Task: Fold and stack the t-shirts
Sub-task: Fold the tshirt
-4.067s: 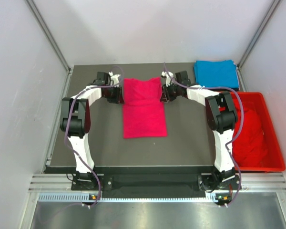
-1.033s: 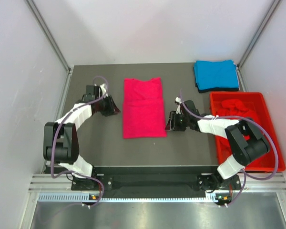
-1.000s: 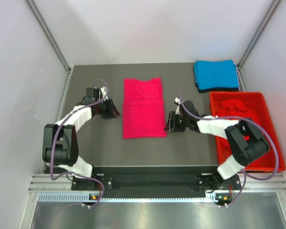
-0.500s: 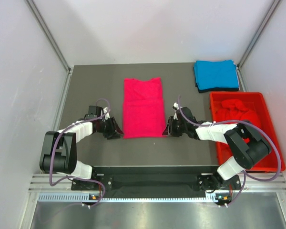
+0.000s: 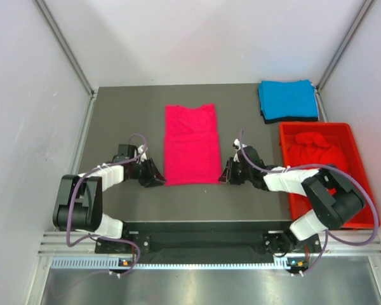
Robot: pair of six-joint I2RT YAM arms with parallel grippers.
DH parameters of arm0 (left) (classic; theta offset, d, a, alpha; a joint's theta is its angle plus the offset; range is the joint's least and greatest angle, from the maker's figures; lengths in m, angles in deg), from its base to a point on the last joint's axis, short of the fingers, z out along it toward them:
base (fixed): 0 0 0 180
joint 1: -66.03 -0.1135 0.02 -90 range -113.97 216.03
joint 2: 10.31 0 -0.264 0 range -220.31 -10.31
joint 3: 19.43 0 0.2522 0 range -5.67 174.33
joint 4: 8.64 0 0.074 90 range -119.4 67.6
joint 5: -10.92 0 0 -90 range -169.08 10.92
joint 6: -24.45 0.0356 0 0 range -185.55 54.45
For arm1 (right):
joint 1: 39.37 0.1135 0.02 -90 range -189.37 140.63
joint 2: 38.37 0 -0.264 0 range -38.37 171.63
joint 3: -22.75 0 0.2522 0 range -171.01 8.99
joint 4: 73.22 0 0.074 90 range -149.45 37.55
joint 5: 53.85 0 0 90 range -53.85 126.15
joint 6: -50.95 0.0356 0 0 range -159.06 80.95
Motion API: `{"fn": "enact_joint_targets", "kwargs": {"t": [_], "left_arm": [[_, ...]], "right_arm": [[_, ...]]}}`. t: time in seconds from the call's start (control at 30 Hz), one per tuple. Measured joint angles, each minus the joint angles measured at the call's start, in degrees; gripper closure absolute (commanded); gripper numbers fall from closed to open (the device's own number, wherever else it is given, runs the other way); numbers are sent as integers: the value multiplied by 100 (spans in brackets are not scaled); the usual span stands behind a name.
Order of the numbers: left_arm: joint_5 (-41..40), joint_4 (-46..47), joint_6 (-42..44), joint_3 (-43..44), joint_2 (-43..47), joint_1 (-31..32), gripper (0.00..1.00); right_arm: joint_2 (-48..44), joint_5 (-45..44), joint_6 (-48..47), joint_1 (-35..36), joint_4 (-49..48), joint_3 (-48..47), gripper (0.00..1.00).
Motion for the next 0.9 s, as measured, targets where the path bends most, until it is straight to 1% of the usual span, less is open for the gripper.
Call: {"fn": "enact_joint_targets", "kwargs": {"t": [0.07, 0.13, 0.17, 0.2, 0.23, 0.27, 0.4, 0.57, 0.6, 0.63, 0.67, 0.7, 0.73, 0.77, 0.8, 0.87, 0.9], "left_arm": [[15, 35, -2, -31, -2, 0, 73], [42, 72, -7, -68, -4, 0, 83], [50, 81, -2, -83, -9, 0, 88], [66, 92, 0, -98, -15, 0, 99], [72, 92, -4, -109, -20, 0, 100], [81, 98, 13, -120, -20, 2, 100], [57, 105, 4, -160, -9, 7, 100], [-149, 61, -35, -262, 284, 11, 100], [-188, 59, -52, -282, 358, 11, 100], [-216, 61, -76, -293, 415, 11, 100], [-221, 66, -96, -295, 448, 11, 100], [-214, 68, -120, -297, 472, 11, 100], [-212, 74, -136, -297, 474, 11, 97], [-210, 72, -144, -297, 470, 11, 90], [-201, 66, -146, -297, 468, 11, 81], [-149, 70, -166, -297, 468, 11, 77], [-122, 68, -188, -297, 468, 11, 72]], "right_arm": [[-63, -4, -13, 13, 7, 33, 79], [-90, -9, -13, 17, 7, 57, 81], [-94, -15, -15, 20, 0, 70, 87], [-98, -33, -17, 22, -4, 85, 91], [-101, -35, -26, 24, -9, 98, 96], [-109, -52, -26, 31, -28, 125, 100], [-240, -125, -11, 63, -140, 299, 100], [-739, -157, -20, 94, -315, 813, 100], [-809, -155, -20, 94, -354, 892, 97], [-868, -153, -17, 96, -420, 977, 92], [-898, -149, -7, 98, -470, 1025, 83], [-916, -133, 11, 98, -544, 1062, 79], [-929, -111, 9, 101, -605, 1086, 76], [-944, -92, 28, 116, -638, 1099, 73], [-955, -87, 50, 127, -649, 1099, 73], [-979, -81, 59, 131, -645, 1099, 72], [-997, -94, 57, 131, -616, 1097, 72]]}}
